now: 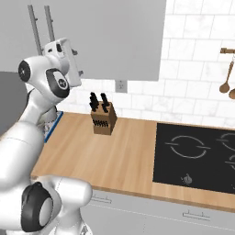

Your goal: Pick the kettle from the counter and place it on the tray. Then pick the mug from the cabinet and place it on the tray. Then close the cabinet doors.

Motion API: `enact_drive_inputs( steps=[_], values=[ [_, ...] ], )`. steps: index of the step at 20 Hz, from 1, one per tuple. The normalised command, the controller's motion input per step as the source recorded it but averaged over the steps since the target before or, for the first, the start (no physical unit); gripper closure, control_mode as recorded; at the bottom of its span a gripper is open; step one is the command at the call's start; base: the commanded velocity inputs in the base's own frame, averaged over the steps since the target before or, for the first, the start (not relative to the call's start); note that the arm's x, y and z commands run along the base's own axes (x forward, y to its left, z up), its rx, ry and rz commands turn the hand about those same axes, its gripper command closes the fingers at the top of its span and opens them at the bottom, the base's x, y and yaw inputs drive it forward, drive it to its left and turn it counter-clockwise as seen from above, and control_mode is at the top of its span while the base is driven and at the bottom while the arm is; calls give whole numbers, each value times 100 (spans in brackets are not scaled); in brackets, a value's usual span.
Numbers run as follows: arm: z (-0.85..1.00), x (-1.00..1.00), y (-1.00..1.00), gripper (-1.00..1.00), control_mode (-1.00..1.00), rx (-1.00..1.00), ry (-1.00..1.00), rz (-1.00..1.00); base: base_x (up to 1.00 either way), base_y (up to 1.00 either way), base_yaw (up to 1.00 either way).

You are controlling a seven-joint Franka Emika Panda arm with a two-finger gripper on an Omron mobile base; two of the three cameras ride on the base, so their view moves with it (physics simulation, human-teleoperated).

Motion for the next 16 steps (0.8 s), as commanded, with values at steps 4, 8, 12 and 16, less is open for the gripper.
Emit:
enact_drive_inputs(
  steps=[4,8,12,16],
  values=[
    [-6,48,0,-100,-100,0,1,-4,0,0,0],
    [-15,54,-1,-100,-100,0,8,-10,0,0,0],
    [-20,39,-2,-100,-100,0,12,-10,0,0,0],
    [-21,27,-4,-100,-100,0,5,-8,0,0,0]
  ],
)
